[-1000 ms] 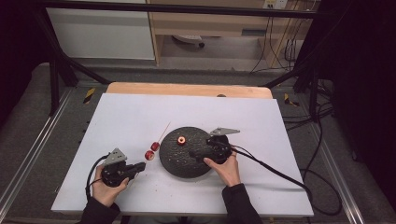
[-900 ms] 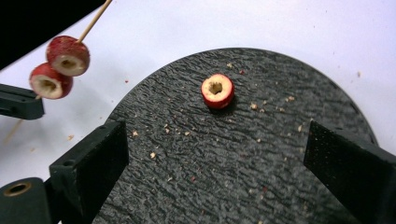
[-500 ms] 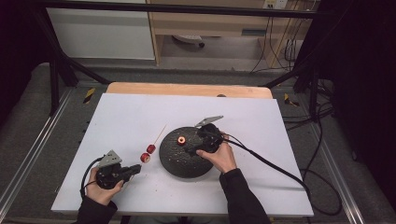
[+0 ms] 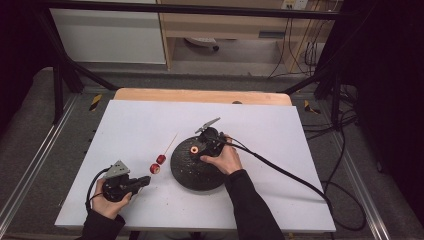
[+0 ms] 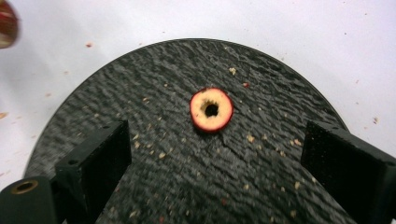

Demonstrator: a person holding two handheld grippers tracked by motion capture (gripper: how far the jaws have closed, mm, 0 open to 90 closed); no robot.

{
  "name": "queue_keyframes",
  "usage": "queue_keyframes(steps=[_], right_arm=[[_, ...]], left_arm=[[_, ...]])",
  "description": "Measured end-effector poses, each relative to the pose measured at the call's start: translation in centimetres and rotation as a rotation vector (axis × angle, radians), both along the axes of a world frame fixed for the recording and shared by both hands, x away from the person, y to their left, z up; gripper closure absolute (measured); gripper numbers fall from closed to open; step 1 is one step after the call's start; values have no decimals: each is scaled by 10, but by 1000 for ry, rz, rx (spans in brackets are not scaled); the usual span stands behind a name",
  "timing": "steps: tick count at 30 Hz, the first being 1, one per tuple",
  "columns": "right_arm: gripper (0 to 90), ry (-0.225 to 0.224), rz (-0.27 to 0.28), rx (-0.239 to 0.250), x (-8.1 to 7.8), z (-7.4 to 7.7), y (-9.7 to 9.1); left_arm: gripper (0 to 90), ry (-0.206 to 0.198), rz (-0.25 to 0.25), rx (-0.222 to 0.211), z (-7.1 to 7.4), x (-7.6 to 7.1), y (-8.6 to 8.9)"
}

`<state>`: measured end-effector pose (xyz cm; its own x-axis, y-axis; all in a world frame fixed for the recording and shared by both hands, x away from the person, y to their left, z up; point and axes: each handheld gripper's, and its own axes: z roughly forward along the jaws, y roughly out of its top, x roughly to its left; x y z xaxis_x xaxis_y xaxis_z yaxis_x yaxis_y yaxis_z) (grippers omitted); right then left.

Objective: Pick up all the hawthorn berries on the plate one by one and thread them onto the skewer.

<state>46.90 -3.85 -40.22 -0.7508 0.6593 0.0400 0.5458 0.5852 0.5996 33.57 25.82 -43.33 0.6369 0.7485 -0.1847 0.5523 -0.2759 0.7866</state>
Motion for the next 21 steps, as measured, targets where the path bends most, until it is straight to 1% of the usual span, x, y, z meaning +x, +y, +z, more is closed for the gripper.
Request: queue_keyframes(steps=[4, 6, 9, 11, 12, 13, 15, 18, 21], right_arm=[[120, -9, 14, -32, 6, -5, 8], [177, -9, 23, -45, 9, -7, 11], [262, -21, 44, -76, 11, -9, 15], [312, -16, 56, -77, 13, -11, 17], [344, -24, 63, -79, 14, -11, 17], [368, -22, 64, -79, 14, -12, 17], [418, -26, 73, -92, 17, -13, 17], [466, -25, 82, -103, 19, -14, 16], [502, -13, 96, -93, 19, -15, 17]], left_arm=[[886, -2, -1, 1, 1, 0, 1], [886, -2, -2, 0, 1, 0, 1], [886, -1, 0, -1, 1, 0, 1], [886, 0, -1, -1, 1, 0, 1], [887, 0, -1, -1, 1, 0, 1], [886, 0, -1, -2, 1, 0, 1], [886, 0, -1, -2, 1, 0, 0], [886, 0, -3, 1, 1, 0, -1], [886, 0, -6, 1, 1, 0, -1]])
